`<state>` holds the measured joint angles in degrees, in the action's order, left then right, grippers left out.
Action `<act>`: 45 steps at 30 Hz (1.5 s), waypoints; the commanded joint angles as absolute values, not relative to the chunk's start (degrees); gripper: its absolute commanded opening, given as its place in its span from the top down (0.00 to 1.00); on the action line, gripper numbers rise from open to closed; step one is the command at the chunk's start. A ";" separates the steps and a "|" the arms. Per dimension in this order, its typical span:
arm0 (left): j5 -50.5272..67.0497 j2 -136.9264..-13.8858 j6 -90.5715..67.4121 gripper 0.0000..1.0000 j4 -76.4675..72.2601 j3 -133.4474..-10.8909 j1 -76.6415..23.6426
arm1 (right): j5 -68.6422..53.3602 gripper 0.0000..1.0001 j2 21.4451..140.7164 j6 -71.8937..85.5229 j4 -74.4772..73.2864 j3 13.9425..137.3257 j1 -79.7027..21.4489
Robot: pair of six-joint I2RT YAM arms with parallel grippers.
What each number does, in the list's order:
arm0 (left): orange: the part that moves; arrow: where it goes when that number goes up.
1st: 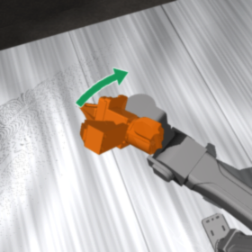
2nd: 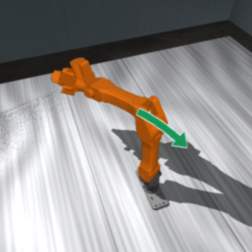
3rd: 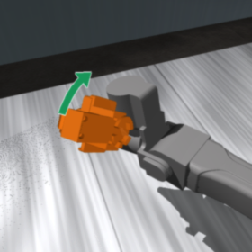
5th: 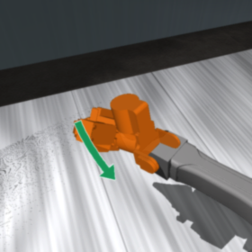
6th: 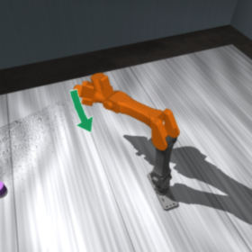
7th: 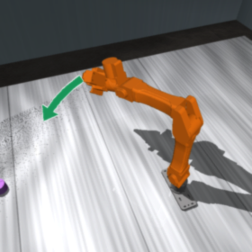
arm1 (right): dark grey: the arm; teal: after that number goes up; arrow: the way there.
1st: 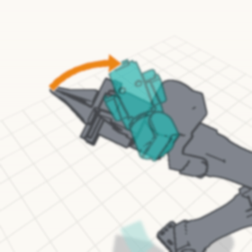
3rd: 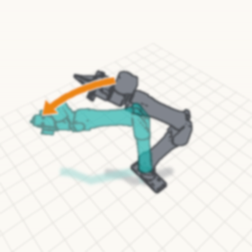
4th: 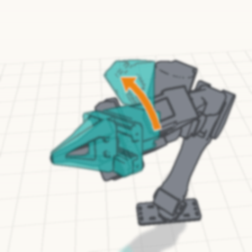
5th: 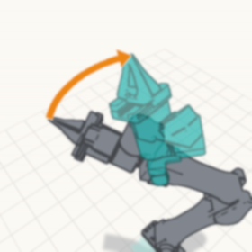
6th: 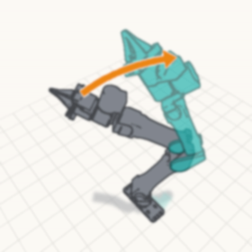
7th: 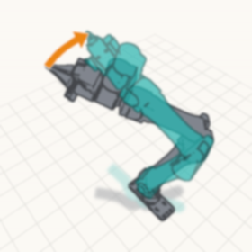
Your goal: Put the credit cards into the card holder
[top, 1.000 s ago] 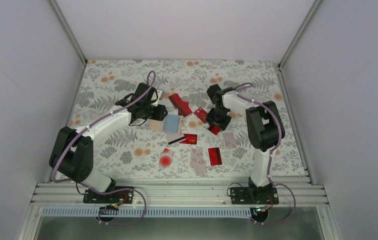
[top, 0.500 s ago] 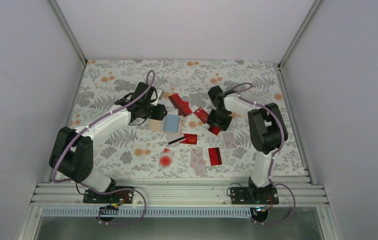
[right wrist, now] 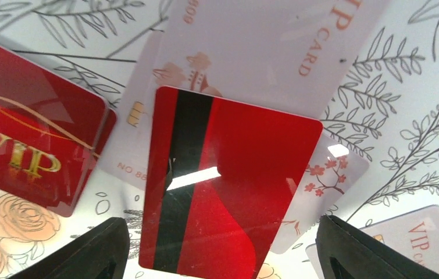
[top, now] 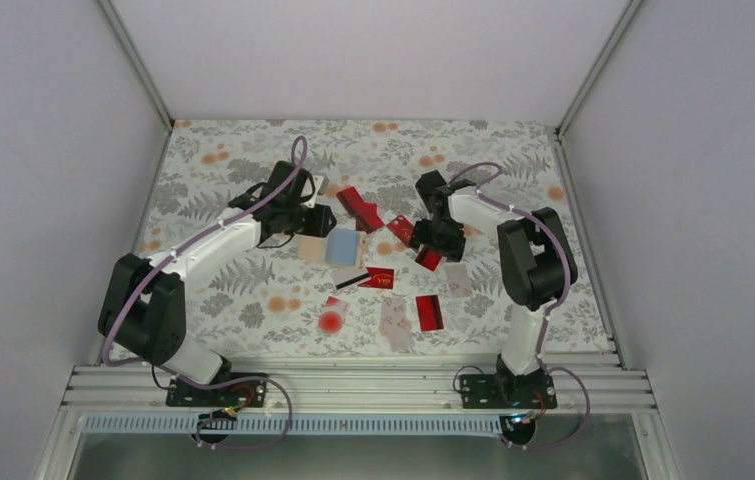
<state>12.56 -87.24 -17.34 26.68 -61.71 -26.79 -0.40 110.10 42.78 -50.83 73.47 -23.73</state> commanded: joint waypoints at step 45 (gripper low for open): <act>12.95 -84.50 -15.77 0.58 25.85 -59.96 -26.58 | 0.12 0.43 111.95 37.70 -47.75 69.51 -29.22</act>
<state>12.51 -85.69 -15.66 25.63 -59.66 -26.79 3.95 110.63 40.21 -46.33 72.58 -26.81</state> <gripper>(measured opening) 0.422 0.571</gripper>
